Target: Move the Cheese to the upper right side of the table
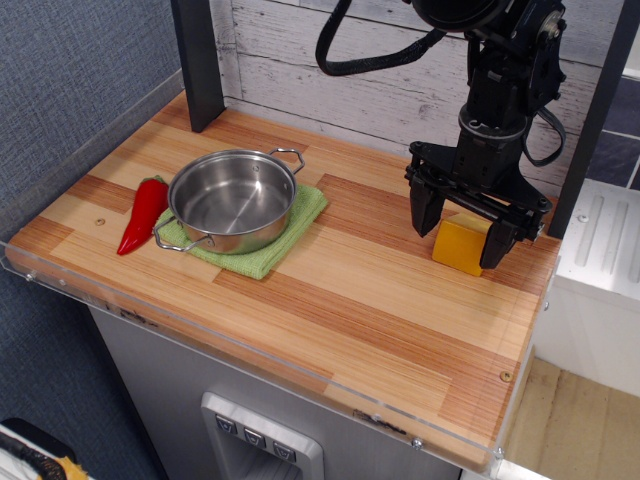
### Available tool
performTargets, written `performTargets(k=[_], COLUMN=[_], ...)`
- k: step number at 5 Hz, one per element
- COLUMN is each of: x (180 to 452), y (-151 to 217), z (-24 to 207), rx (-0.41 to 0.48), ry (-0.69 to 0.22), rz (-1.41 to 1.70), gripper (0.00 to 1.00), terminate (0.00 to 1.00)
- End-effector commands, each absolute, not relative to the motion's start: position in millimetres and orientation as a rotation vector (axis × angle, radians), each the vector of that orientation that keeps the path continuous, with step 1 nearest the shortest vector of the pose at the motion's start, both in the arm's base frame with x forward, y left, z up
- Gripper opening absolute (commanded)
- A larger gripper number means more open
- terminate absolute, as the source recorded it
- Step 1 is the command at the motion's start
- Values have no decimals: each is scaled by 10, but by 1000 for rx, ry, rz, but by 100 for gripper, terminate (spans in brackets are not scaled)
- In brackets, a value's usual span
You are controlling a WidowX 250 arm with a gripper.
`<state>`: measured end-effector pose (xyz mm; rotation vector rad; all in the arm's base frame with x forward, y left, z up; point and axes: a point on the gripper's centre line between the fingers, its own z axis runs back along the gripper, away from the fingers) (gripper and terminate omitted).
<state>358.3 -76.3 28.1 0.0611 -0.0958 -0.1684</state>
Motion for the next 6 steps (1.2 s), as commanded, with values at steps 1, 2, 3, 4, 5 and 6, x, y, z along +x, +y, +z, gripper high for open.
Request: performTargets(k=[1, 2, 3, 4, 5, 6], x=[3480, 3321, 3261, 3304, 3375, 3390], y=[-556, -329, 15, 276, 592, 887], z=[854, 1131, 1233, 1304, 1246, 1262], rx=[107, 114, 143, 191, 153, 135], ry=[-177, -243, -208, -173, -155, -188], rz=[-209, -165, -95, -111, -86, -38], gripper=[100, 100, 100, 100, 100, 100], terminate=[0, 0, 0, 0, 0, 0])
